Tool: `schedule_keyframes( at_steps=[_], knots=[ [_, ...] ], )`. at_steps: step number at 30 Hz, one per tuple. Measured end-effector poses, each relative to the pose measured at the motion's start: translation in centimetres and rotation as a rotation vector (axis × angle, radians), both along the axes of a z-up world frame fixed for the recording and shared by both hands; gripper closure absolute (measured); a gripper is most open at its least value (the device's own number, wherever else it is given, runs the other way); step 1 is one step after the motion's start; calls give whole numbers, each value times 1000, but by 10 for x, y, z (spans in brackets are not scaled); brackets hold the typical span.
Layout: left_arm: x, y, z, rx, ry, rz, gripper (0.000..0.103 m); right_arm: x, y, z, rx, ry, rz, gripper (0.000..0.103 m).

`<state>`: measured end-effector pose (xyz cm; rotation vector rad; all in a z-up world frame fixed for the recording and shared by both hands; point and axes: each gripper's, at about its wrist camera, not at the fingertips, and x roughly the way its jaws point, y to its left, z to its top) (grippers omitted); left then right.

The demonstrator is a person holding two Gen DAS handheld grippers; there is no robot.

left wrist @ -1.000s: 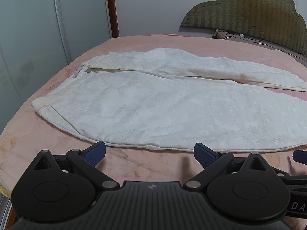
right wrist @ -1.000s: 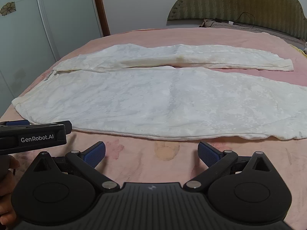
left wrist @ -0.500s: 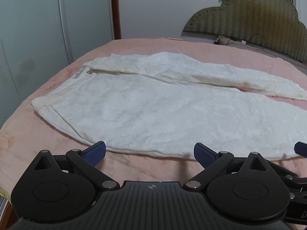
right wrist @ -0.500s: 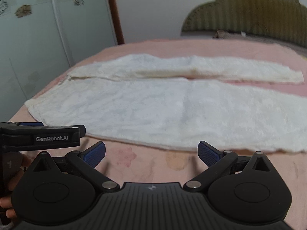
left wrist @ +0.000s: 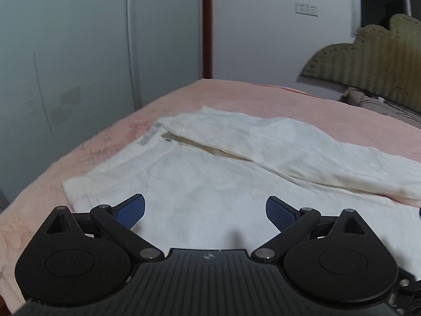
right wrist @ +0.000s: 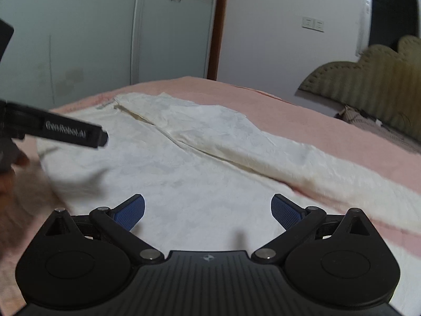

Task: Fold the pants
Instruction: 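Reach the right tool to the pants waistband and close on it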

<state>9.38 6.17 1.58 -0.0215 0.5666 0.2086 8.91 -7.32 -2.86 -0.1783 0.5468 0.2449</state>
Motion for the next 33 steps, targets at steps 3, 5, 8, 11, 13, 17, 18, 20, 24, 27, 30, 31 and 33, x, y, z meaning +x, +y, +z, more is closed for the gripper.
schedule_keyframes(
  at_steps=[3,5,8,11,13,17,18,20,24,27,30,31,33],
  knots=[
    [24,9,-4,-7,19,27,3,37,-9,4,28,5,73,0],
    [37,14,-7,-6,22,40,3,66,-20,8,100,33,103,0],
    [50,16,-14,35,5,64,3,116,-35,17,225,68,128,0],
    [61,18,-27,68,15,68,3,166,-42,22,265,111,134,0],
    [67,20,-38,66,39,58,3,201,-43,24,273,142,148,0],
    [74,20,-55,68,79,41,0,270,-46,22,322,195,183,0],
    [73,19,-56,71,70,35,0,284,-46,19,329,204,197,0],
    [72,16,-58,83,66,14,0,316,-47,13,326,235,200,0],
    [73,12,-59,92,71,-1,0,373,-54,-6,404,360,261,0],
    [75,13,-59,88,71,-3,0,416,-57,-24,492,530,303,0],
    [75,12,-59,91,70,-6,0,434,-55,-31,515,576,364,3],
    [75,12,-60,91,70,-6,0,436,-53,-32,533,591,402,20],
    [76,12,-60,91,69,-6,0,436,-44,-33,494,613,446,62]
  ],
)
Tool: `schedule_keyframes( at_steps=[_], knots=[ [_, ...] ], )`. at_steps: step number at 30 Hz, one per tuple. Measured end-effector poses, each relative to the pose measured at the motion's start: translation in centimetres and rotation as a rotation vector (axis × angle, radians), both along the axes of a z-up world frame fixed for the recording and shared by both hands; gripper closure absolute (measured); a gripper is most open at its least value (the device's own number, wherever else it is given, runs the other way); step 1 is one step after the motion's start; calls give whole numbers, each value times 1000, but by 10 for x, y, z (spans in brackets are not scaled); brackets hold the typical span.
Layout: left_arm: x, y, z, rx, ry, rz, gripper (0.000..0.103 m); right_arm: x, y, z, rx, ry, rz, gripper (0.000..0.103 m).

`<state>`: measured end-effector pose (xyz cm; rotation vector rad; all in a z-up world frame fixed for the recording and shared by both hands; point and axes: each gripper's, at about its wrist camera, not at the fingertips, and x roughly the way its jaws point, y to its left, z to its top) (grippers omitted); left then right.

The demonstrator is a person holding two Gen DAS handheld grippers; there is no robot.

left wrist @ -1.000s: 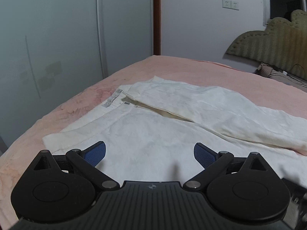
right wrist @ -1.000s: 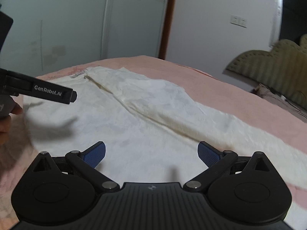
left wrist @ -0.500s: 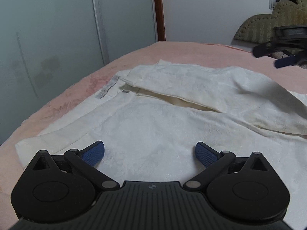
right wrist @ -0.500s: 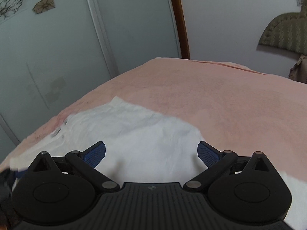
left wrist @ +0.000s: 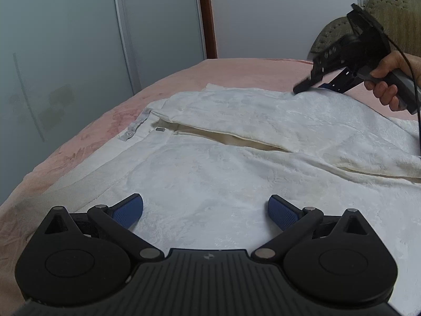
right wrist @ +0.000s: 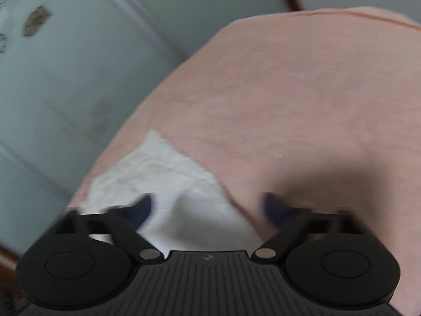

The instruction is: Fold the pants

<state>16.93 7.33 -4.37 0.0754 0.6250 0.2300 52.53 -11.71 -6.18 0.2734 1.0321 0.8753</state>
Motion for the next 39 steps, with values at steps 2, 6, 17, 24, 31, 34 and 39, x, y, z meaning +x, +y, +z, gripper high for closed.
schedule_keyframes(
  at_steps=[2,6,17,24,31,34,39],
  knots=[
    [-1,0,0,-1,0,0,0,-7,9,2,-60,-58,49,76],
    [0,1,0,-12,1,-1,0,-30,17,17,-134,-160,12,89],
    [-33,62,29,-317,-224,160,2,-242,99,82,-605,-975,146,89],
    [-40,115,38,-693,-230,148,1,-367,119,30,-758,-1230,371,90],
    [-23,116,32,-771,-169,130,2,-371,122,0,-739,-1112,268,86],
    [-16,122,29,-855,-156,143,3,-382,121,-5,-791,-1128,187,61],
    [-25,118,36,-805,-218,83,2,-390,106,-4,-894,-1155,22,33]
  ],
)
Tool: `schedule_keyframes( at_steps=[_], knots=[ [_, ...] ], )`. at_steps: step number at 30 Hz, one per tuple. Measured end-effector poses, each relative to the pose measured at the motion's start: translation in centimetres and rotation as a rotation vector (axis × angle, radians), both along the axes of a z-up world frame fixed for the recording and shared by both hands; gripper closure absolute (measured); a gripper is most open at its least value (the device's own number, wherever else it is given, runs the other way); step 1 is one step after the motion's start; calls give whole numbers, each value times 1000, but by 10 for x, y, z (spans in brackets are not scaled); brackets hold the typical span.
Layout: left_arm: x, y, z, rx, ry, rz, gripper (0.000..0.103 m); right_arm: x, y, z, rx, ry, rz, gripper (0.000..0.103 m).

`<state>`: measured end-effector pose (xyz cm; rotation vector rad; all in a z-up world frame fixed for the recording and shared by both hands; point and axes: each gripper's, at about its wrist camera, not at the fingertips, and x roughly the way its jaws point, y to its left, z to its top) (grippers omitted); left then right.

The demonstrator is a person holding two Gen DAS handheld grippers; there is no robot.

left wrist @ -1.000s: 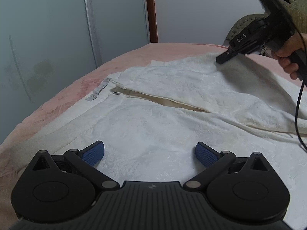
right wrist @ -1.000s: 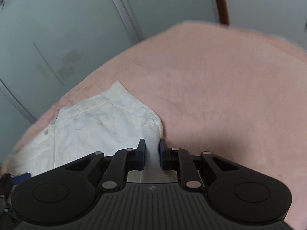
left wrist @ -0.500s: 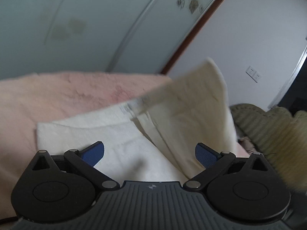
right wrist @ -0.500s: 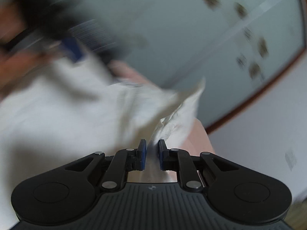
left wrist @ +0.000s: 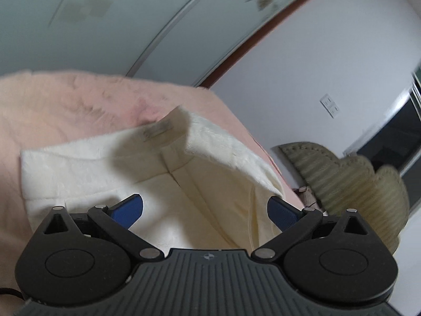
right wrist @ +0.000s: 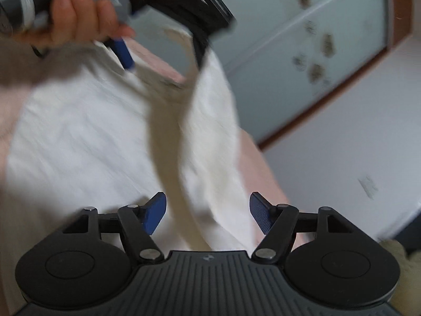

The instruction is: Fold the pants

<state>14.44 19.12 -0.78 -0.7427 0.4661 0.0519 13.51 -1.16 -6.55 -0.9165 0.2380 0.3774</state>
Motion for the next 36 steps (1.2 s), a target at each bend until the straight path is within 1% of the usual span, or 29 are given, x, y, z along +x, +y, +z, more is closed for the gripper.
schedule_keyframes(
  at_steps=[2,4,6,7,8,9,11,12,13,15,16,19,21,22,23,25,26,27,28,29,30,32,33,34,35,36],
  knots=[
    [-5,-6,-4,25,14,-26,2,10,-11,-2,5,13,-67,34],
    [-9,-6,-13,6,45,-54,2,16,-21,-7,-5,15,-114,34],
    [-13,-5,-20,-8,50,-75,2,19,-22,-7,36,25,-103,36],
    [-14,-6,-21,0,38,-78,2,21,-18,-5,57,35,-86,39],
    [-13,-6,-20,2,28,-79,2,21,-15,-3,85,54,-44,42],
    [-13,-4,-20,-10,13,-85,2,23,-10,-4,78,49,-34,43],
    [-6,1,-20,-54,-13,-95,1,24,-2,-12,29,18,-28,43],
    [-3,5,-23,-82,-8,-90,1,25,-2,-15,10,2,-30,43],
    [4,9,-25,-108,14,-79,1,28,-1,-17,-3,-8,-37,43],
    [15,18,-33,-170,87,-58,2,27,0,-19,-31,-51,-64,43],
    [17,20,-34,-189,92,-54,1,22,1,-21,-71,-92,-85,43],
    [13,20,-31,-209,125,-83,1,12,3,-34,-237,-214,-138,42],
    [7,18,-32,-216,143,-99,1,12,-1,-40,-302,-232,-170,42],
    [5,17,-33,-223,140,-96,1,13,-3,-41,-310,-227,-189,42],
    [5,17,-35,-231,137,-83,1,14,-5,-40,-295,-217,-205,42],
    [9,15,-39,-255,141,-55,1,21,-6,-34,-233,-200,-224,41],
    [12,15,-40,-271,140,-45,1,24,-5,-30,-199,-209,-225,35],
    [15,15,-42,-287,134,-37,1,24,-5,-26,-159,-239,-227,29],
    [18,16,-43,-303,135,-19,1,23,-3,-21,-117,-275,-230,18],
    [20,16,-44,-321,135,10,1,24,-2,-16,-73,-304,-235,13],
    [20,18,-46,-338,126,39,1,24,-2,-8,-23,-310,-243,13],
    [19,22,-49,-379,105,97,1,26,-8,7,98,-261,-249,13],
    [18,25,-50,-393,93,120,1,27,-13,13,158,-216,-256,13],
    [18,26,-50,-392,89,133,1,30,-16,18,196,-167,-258,13],
    [17,27,-50,-380,96,130,1,31,-18,19,212,-114,-243,13],
    [19,27,-47,-364,101,120,1,32,-18,18,200,-81,-220,13]
  ],
)
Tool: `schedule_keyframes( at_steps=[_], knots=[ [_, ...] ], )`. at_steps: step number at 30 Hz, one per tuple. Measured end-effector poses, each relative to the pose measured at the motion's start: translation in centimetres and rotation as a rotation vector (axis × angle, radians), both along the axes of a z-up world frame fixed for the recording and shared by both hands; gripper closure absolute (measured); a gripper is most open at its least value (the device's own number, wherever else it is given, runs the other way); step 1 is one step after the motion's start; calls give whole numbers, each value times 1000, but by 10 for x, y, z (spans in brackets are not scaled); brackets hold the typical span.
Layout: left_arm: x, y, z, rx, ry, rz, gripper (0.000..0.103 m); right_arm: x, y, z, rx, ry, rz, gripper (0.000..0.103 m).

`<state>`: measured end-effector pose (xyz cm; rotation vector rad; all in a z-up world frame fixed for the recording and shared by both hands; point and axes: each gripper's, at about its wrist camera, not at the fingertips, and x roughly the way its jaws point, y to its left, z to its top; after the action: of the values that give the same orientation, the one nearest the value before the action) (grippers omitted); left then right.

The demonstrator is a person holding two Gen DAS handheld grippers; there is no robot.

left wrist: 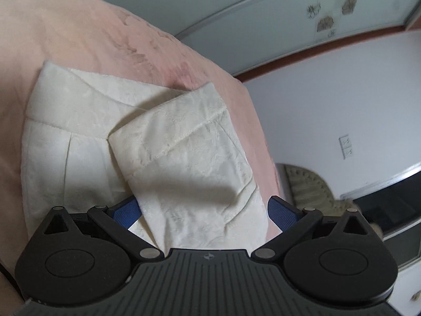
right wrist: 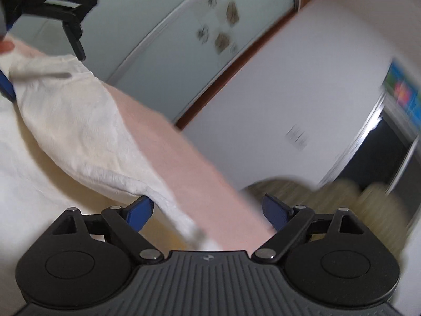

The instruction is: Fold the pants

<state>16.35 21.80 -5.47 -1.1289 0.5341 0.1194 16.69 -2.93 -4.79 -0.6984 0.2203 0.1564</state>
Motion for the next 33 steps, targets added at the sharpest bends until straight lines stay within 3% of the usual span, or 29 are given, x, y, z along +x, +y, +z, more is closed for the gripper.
schedule_keyframes(
  at_steps=[3,4,5,6,7,8,9,12,14,18,25,27,29,31,33],
  knots=[
    [3,-4,6,49,-7,-51,2,-5,11,-16,-134,12,76,14],
    [3,-4,6,53,-12,-67,3,-4,14,-19,-172,13,96,19],
    [2,-6,4,51,-17,-71,4,-5,17,-23,-194,12,110,37],
    [2,-5,3,44,-21,-69,8,-4,19,-25,-199,20,110,48],
    [1,-2,3,34,-25,-64,11,-5,20,-27,-194,31,104,70],
    [2,0,3,28,-40,-71,21,-4,20,-26,-180,38,99,86],
    [3,2,2,29,-62,-91,42,-3,19,-24,-164,48,102,87],
    [4,7,4,33,-87,-120,86,-8,13,-19,-124,76,122,92],
    [0,8,10,90,-121,-132,96,-11,12,-17,-115,88,132,94],
    [-18,3,32,297,-188,-180,98,-31,11,-10,-129,112,165,96],
    [-71,13,53,544,-202,-236,98,-93,20,12,-77,201,310,96],
    [-81,12,53,627,-165,-241,98,-110,26,17,-35,252,365,96],
    [-76,12,44,683,-78,-260,96,-118,33,15,-8,308,398,96],
    [-65,16,29,661,24,-284,97,-118,40,5,-10,348,411,96],
    [-64,18,19,643,69,-294,97,-119,48,-5,-42,362,403,96]
  ],
)
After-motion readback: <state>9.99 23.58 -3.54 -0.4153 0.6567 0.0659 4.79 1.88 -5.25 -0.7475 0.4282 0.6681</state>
